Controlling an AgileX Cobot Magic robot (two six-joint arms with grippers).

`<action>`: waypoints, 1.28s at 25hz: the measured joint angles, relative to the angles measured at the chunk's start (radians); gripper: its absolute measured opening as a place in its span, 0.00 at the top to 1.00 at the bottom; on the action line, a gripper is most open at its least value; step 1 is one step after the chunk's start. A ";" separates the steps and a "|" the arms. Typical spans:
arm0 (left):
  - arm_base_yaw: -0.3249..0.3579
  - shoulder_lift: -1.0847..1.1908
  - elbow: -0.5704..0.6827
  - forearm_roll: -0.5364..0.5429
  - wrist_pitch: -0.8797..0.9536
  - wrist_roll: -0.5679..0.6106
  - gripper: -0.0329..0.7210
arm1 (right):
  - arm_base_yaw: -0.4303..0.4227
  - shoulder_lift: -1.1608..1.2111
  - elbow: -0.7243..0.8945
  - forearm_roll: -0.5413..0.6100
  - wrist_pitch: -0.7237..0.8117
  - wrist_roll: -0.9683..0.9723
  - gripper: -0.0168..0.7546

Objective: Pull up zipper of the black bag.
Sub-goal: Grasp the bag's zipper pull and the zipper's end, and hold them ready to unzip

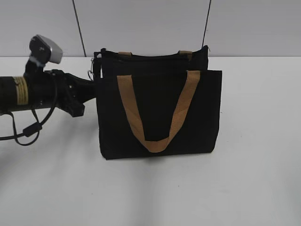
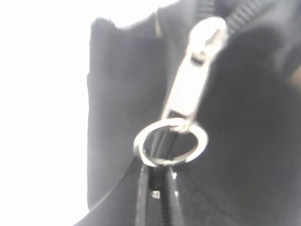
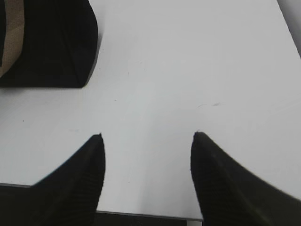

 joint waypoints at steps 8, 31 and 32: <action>0.000 -0.289 0.052 0.025 0.127 -0.165 0.92 | 0.000 0.000 0.000 0.000 0.000 0.000 0.39; -0.002 -0.430 0.053 0.186 0.142 -0.256 0.92 | 0.000 0.000 0.000 0.001 0.000 0.000 0.39; -0.002 -0.430 0.053 0.185 0.141 -0.256 0.92 | 0.000 0.000 0.000 0.002 0.000 0.000 0.39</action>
